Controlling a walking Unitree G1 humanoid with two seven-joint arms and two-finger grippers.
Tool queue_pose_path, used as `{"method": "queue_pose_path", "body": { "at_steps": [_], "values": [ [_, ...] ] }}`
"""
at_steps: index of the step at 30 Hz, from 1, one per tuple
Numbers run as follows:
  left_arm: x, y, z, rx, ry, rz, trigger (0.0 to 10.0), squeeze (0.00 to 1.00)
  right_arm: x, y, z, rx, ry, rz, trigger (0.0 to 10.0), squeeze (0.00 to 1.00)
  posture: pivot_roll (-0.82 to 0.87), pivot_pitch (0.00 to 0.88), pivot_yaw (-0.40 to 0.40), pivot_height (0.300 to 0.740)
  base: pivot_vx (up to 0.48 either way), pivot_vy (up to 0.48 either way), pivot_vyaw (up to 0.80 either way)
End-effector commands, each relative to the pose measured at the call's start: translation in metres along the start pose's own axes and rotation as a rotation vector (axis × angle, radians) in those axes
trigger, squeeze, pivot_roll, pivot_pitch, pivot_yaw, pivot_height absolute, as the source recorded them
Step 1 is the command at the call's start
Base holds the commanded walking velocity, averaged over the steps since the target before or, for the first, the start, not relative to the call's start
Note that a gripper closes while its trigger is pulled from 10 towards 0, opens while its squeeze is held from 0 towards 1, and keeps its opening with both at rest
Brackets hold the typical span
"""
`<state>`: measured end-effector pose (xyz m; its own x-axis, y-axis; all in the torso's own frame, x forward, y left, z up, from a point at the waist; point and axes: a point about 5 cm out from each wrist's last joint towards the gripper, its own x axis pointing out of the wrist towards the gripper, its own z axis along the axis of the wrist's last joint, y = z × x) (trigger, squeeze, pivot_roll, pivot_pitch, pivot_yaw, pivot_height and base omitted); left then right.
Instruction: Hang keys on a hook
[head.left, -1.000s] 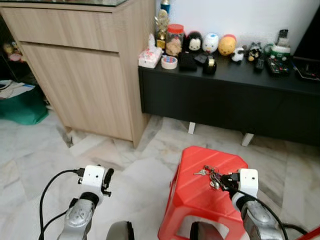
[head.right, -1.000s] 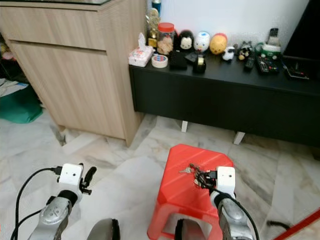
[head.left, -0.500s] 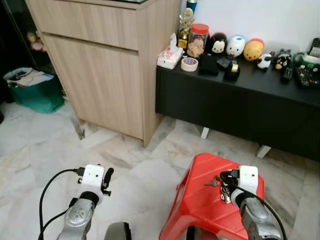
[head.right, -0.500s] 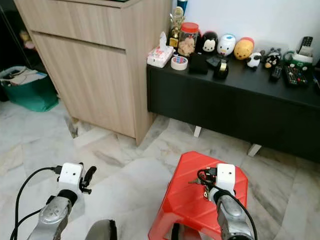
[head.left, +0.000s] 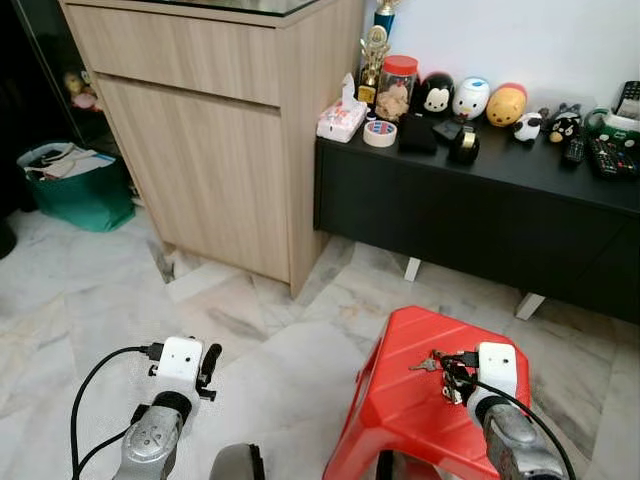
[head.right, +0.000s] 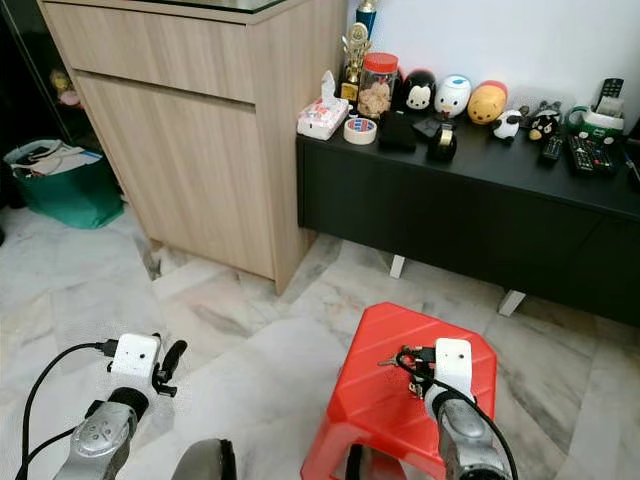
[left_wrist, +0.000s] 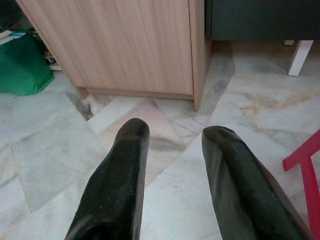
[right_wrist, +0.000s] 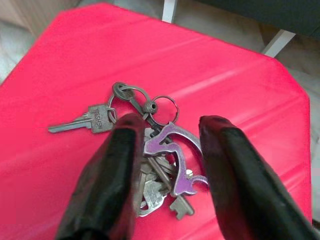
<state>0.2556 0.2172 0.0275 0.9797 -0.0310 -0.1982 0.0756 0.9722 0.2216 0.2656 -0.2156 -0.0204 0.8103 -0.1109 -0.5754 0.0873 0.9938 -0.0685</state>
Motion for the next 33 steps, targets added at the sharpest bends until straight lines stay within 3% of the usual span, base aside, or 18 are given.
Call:
{"method": "queue_pose_path", "body": {
  "at_steps": [1, 7, 8, 9, 23, 33],
  "values": [
    [-0.001, 0.002, 0.003, -0.005, -0.009, -0.006, 10.0, 0.00, 0.002, -0.002, 0.002, -0.040, 0.029, -0.005, 10.0, 1.00, 0.09, 0.000, -0.038, 0.602, 0.000, 0.000, 0.00],
    [0.000, 0.002, 0.007, 0.007, -0.016, -0.015, 10.0, 0.00, 0.007, 0.003, 0.016, -0.061, 0.024, 0.024, 10.0, 1.00, 0.09, 0.000, -0.034, 0.602, 0.000, 0.000, 0.00],
    [0.000, 0.002, 0.007, 0.009, -0.019, -0.019, 10.0, 0.00, 0.008, 0.004, 0.018, -0.068, 0.027, 0.032, 10.0, 0.74, 0.09, 0.000, -0.033, 0.602, 0.000, 0.000, 0.00],
    [0.000, 0.001, 0.008, 0.009, -0.020, -0.020, 10.0, 0.00, 0.009, 0.004, 0.019, -0.071, 0.034, 0.034, 10.0, 0.00, 0.09, 0.000, -0.033, 0.602, 0.000, 0.000, 0.00],
    [-0.020, 0.008, 0.005, 0.032, -0.003, -0.028, 10.0, 0.00, 0.008, -0.004, 0.008, -0.077, 0.142, -0.001, 10.0, 0.00, 0.14, 0.000, -0.016, 0.602, 0.000, 0.000, 0.00],
    [-0.032, 0.016, 0.010, 0.079, 0.011, -0.059, 10.0, 0.00, 0.005, -0.003, -0.008, 0.023, 0.219, -0.006, 10.0, 0.00, 0.17, 0.000, 0.018, 0.602, 0.000, 0.000, 0.00]
  ]
}}
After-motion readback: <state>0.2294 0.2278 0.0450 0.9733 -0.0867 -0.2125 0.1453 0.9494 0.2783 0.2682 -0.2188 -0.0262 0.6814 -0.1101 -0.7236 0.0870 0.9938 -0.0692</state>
